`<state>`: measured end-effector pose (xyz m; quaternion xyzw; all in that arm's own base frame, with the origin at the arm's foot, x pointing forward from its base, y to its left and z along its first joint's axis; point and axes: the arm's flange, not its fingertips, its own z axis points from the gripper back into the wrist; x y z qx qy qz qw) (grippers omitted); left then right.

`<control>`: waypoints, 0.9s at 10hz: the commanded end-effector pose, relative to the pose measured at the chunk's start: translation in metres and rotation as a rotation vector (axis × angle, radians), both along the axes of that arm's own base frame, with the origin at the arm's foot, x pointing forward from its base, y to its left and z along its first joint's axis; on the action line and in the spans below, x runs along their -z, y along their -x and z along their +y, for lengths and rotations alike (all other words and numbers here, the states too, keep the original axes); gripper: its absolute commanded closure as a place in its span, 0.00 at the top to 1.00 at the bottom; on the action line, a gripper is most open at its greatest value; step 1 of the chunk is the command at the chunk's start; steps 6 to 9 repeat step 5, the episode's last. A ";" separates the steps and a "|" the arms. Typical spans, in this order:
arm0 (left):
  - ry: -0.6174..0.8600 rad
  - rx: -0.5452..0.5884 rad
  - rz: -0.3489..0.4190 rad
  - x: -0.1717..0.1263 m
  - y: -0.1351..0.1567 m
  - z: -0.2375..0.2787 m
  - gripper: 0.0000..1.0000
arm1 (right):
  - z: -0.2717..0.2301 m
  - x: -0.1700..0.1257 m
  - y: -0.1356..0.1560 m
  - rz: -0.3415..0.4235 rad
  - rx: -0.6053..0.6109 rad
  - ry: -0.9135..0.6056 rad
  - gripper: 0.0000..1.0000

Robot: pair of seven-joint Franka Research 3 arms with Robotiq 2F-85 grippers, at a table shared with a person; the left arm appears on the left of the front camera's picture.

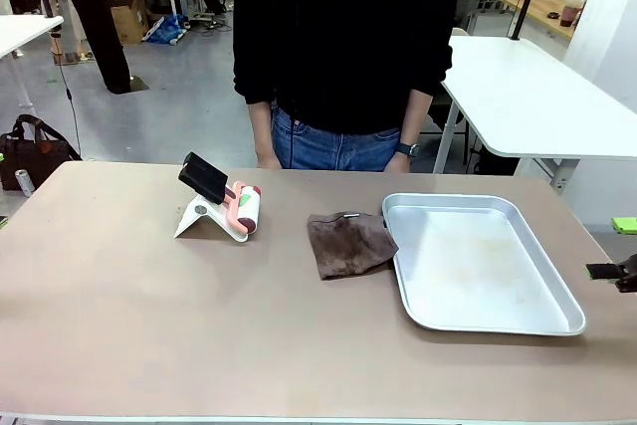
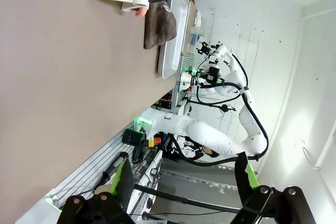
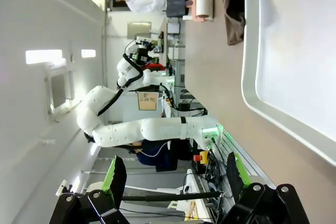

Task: Clean the surface of the table.
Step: Return the Lint Roller and towel to their original positions.

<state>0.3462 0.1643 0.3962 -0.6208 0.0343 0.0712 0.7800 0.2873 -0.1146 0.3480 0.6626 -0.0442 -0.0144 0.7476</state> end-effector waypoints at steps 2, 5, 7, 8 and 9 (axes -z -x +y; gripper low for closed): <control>0.005 0.001 -0.009 -0.002 0.003 -0.001 1.00 | 0.000 -0.005 0.000 0.000 0.002 0.006 1.00; 0.005 0.001 -0.009 -0.002 0.003 -0.001 1.00 | 0.000 -0.005 0.000 0.000 0.002 0.006 1.00; 0.005 0.001 -0.009 -0.002 0.003 -0.001 1.00 | 0.000 -0.005 0.000 0.000 0.002 0.006 1.00; 0.005 0.001 -0.009 -0.002 0.003 -0.001 1.00 | 0.000 -0.005 0.000 0.000 0.002 0.006 1.00; 0.005 0.001 -0.009 -0.002 0.003 -0.001 1.00 | 0.000 -0.005 0.000 0.000 0.002 0.006 1.00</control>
